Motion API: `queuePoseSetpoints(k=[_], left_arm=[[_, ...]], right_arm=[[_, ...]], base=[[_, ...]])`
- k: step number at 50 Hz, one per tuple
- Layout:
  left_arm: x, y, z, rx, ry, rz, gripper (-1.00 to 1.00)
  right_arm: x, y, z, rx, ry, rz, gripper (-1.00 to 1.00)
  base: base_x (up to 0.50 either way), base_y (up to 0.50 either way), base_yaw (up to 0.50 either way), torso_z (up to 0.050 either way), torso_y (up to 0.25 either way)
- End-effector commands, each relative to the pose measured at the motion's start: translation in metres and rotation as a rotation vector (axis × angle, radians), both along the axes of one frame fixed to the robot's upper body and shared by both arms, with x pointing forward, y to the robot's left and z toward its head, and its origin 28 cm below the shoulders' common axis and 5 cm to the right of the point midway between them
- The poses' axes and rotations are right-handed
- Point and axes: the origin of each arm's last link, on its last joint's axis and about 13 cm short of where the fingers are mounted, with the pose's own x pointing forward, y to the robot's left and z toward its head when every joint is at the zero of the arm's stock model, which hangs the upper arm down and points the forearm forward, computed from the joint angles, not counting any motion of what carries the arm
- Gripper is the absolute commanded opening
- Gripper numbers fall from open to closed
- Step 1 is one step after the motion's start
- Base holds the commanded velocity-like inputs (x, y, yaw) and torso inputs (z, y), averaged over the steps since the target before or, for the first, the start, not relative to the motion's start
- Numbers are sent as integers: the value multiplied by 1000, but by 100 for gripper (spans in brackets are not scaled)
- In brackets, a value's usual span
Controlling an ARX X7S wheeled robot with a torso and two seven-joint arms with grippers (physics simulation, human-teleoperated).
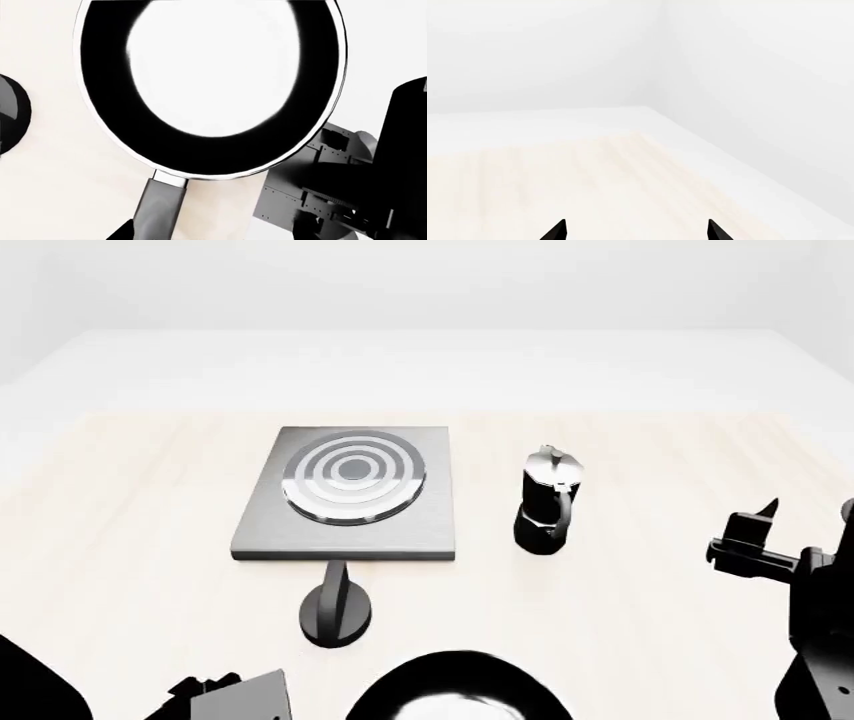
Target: Turn on the stove and put the frying pan on it.
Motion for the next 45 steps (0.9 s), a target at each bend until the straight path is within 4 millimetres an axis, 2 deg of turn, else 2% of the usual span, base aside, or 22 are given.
queuePoseSetpoints(k=[1,21,33,45], left_arm=[[-1,0,-6,6,52,-8,100],[1,8,-5,71,65,115,100],[-5,5,18,88,26,113,100],[-3,10,22,134,-2,174,100]], right_arm=[[2,0,0,-3,5,-3,100],[2,-1,-1,-2,9,-8,100],[2,-2,-3,-2,14,-14,100],[1,-2,-4,0,15,-13,100]], base=[[0,0,0,0,0],[0,0,0,0,0],[0,0,0,0,0],[0,0,0,0,0]])
